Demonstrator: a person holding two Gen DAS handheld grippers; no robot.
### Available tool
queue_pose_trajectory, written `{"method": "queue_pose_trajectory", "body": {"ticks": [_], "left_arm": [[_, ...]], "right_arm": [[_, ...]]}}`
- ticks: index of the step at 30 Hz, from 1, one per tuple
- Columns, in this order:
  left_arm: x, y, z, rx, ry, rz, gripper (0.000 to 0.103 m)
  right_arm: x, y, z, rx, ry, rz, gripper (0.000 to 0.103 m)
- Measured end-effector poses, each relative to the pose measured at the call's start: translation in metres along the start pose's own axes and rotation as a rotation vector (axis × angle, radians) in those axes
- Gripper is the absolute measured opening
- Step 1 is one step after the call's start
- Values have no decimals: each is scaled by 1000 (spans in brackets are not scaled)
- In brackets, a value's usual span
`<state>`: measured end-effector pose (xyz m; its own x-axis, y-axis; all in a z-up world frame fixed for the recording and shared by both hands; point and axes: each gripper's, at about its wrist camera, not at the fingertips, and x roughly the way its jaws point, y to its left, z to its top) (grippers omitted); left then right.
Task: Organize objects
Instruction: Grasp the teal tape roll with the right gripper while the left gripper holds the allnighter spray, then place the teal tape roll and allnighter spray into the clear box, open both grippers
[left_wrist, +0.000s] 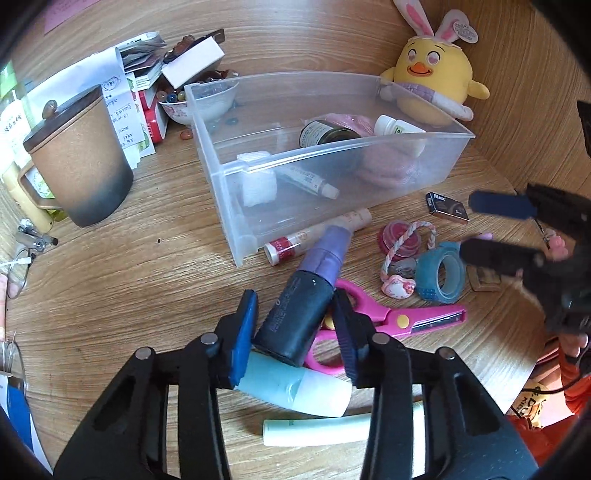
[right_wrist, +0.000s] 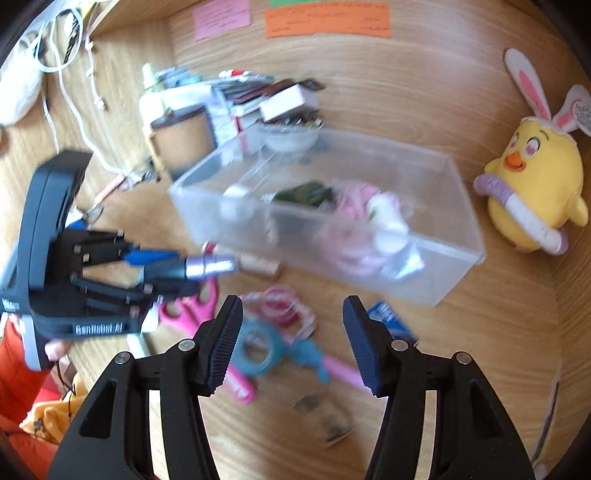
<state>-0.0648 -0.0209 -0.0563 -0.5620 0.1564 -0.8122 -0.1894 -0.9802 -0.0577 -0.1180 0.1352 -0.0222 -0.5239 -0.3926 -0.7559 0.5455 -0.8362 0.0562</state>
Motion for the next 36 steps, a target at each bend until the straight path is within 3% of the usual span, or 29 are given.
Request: {"method": "queue_pose_trajectory", "body": {"ticks": [4, 11, 16, 21, 29, 36], "left_arm": [[-8, -2, -2, 3, -8, -1, 26], [-34, -6, -2, 7, -75, 27, 26], [-50, -10, 2, 9, -117, 32, 26], [-67, -11, 13, 12, -164, 22, 26], [-85, -13, 39, 32, -251, 51, 26], [-77, -3, 67, 7, -260, 72, 26]], "right_arm": [[6, 13, -14, -24, 28, 4, 53], [19, 19, -24, -30, 45, 18, 51], [23, 20, -25, -34, 35, 4, 38], [23, 18, -25, -29, 33, 15, 38], [-3, 10, -18, -15, -36, 19, 38], [-26, -4, 7, 4, -137, -5, 38]]}}
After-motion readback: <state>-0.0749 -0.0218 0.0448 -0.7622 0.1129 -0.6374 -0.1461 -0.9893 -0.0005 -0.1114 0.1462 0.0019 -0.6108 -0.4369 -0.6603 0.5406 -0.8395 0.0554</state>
